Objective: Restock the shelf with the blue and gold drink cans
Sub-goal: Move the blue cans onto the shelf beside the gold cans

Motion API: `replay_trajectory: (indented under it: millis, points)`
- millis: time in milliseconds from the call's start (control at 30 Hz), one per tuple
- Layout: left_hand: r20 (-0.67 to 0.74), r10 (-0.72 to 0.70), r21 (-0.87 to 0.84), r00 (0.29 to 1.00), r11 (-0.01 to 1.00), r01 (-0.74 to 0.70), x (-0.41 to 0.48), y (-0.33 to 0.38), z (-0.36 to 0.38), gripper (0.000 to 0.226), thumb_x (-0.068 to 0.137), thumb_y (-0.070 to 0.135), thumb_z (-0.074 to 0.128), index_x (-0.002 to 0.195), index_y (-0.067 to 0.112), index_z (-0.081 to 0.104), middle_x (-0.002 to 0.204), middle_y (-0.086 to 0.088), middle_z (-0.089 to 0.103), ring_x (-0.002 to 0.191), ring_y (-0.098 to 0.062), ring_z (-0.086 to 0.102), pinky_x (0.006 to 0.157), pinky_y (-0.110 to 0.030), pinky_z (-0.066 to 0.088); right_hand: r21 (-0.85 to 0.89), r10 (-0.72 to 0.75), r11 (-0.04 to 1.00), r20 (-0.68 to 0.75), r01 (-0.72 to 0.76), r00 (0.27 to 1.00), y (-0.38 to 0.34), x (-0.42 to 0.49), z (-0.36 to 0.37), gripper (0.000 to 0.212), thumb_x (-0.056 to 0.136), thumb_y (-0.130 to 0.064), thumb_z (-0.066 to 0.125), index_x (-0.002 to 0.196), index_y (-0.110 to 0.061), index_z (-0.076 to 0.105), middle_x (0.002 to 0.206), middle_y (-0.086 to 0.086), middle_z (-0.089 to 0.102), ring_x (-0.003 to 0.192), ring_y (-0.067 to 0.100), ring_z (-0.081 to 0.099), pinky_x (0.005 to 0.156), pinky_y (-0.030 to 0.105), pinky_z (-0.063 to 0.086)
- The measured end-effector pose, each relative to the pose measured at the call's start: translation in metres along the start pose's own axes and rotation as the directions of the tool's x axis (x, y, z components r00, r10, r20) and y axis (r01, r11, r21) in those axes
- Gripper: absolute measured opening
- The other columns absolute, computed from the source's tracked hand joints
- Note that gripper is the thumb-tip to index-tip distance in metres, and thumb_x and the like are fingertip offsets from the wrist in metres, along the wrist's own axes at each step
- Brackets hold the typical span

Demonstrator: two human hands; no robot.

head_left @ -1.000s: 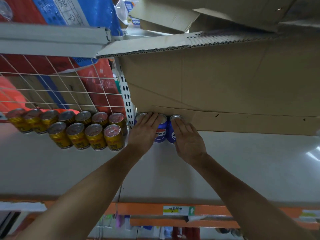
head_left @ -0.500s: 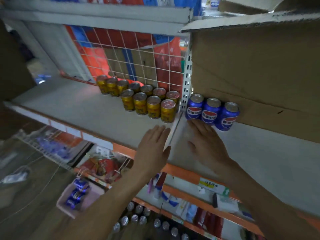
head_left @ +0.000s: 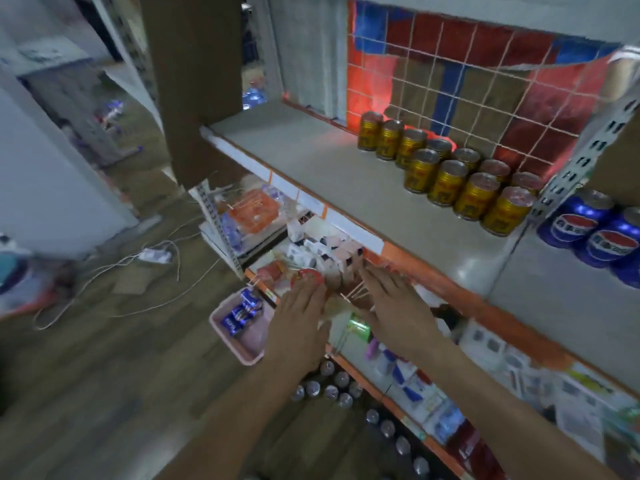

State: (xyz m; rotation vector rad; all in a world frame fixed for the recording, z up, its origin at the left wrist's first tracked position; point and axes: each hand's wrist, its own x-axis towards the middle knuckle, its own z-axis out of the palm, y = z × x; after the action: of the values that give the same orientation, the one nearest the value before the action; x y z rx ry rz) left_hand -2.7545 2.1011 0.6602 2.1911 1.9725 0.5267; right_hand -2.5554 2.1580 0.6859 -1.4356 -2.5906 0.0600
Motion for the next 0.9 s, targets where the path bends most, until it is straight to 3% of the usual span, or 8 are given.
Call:
replay_trajectory:
  millis: [100, 200, 267, 333, 433, 667, 800, 900]
  points:
    - [0.082, -0.117, -0.025, 0.990, 0.992, 0.120, -0.043, -0.063, -0.013, 0.065, 0.100, 0.034, 0.055, 0.157, 0.016, 0.030, 0.165, -0.004, 0.026, 0.153, -0.022, 0.021, 0.125, -0.041, 0.018, 0.074, -0.030, 0.997, 0.062, 0.025, 0.998, -0.070, 0.020, 0.035, 0.071, 0.092, -0.034, 0.064, 0.152, -0.009, 0.038, 0.154, 0.010, 0.044, 0.142, 0.030, 0.042, 0.117, 0.043, 0.033]
    - [0.124, -0.177, -0.006, 0.976, 0.984, 0.179, -0.078, -0.123, -0.028, 0.063, 0.096, 0.038, 0.045, 0.154, 0.016, 0.036, 0.162, -0.005, 0.032, 0.150, -0.024, 0.027, 0.121, -0.043, 0.028, 0.111, -0.035, 0.994, 0.111, 0.023, 0.993, -0.136, 0.043, 0.063, 0.069, 0.092, -0.034, 0.066, 0.151, -0.009, 0.042, 0.153, 0.011, 0.045, 0.141, 0.031, 0.043, 0.115, 0.044, 0.035]
    - [0.136, -0.224, -0.008, 0.965, 0.974, 0.227, -0.096, -0.160, -0.036, 0.068, 0.088, 0.041, 0.037, 0.152, 0.015, 0.041, 0.159, -0.007, 0.037, 0.147, -0.027, 0.034, 0.118, -0.046, 0.033, 0.136, -0.072, 0.989, 0.159, 0.050, 0.985, -0.174, 0.056, 0.078, 0.067, 0.095, -0.034, 0.061, 0.153, -0.010, 0.037, 0.156, 0.009, 0.040, 0.145, 0.028, 0.037, 0.119, 0.040, 0.027]
    - [0.146, -0.244, 0.018, 0.959, 0.970, 0.244, -0.107, -0.194, -0.043, 0.067, 0.088, 0.034, 0.045, 0.152, 0.015, 0.040, 0.159, -0.008, 0.038, 0.147, -0.027, 0.035, 0.117, -0.046, 0.034, 0.161, -0.108, 0.984, 0.207, 0.075, 0.972, -0.201, 0.068, 0.091, 0.069, 0.097, -0.033, 0.057, 0.157, -0.013, 0.029, 0.160, 0.006, 0.034, 0.148, 0.025, 0.029, 0.121, 0.036, 0.020]
    - [0.173, -0.260, 0.036, 0.950, 0.966, 0.257, -0.112, -0.231, -0.054, 0.072, 0.088, 0.021, 0.059, 0.155, 0.013, 0.033, 0.161, -0.006, 0.034, 0.149, -0.025, 0.031, 0.120, -0.041, 0.028, 0.178, -0.127, 0.980, 0.224, 0.088, 0.966, -0.228, 0.086, 0.106, 0.069, 0.097, -0.033, 0.060, 0.155, -0.011, 0.031, 0.157, 0.008, 0.038, 0.147, 0.027, 0.032, 0.120, 0.038, 0.023]
    - [0.244, -0.294, 0.036, 0.924, 0.955, 0.294, -0.086, -0.293, -0.049, 0.072, 0.091, 0.029, 0.060, 0.156, 0.019, 0.032, 0.162, -0.001, 0.032, 0.151, -0.020, 0.026, 0.123, -0.037, 0.022, 0.197, -0.139, 0.977, 0.296, 0.082, 0.945, -0.253, 0.137, 0.152, 0.068, 0.092, -0.031, 0.063, 0.151, -0.010, 0.038, 0.152, 0.009, 0.044, 0.141, 0.027, 0.039, 0.117, 0.039, 0.030]
    - [0.257, -0.276, 0.097, 0.926, 0.961, 0.259, -0.053, -0.329, -0.032, 0.069, 0.084, 0.023, 0.070, 0.149, 0.013, 0.046, 0.153, -0.007, 0.047, 0.144, -0.026, 0.041, 0.120, -0.036, 0.025, 0.219, -0.111, 0.975, 0.330, 0.038, 0.938, -0.250, 0.172, 0.198, 0.069, 0.086, -0.031, 0.071, 0.146, -0.008, 0.046, 0.144, 0.011, 0.053, 0.133, 0.030, 0.049, 0.111, 0.041, 0.038]
    - [0.332, -0.268, 0.120, 0.904, 0.963, 0.241, -0.021, -0.360, -0.007, 0.069, 0.087, 0.025, 0.067, 0.150, 0.011, 0.044, 0.153, -0.010, 0.046, 0.144, -0.029, 0.041, 0.120, -0.038, 0.024, 0.221, -0.085, 0.975, 0.373, 0.001, 0.924, -0.242, 0.196, 0.234, 0.067, 0.081, -0.029, 0.076, 0.139, -0.007, 0.052, 0.134, 0.013, 0.060, 0.123, 0.033, 0.058, 0.103, 0.043, 0.046]
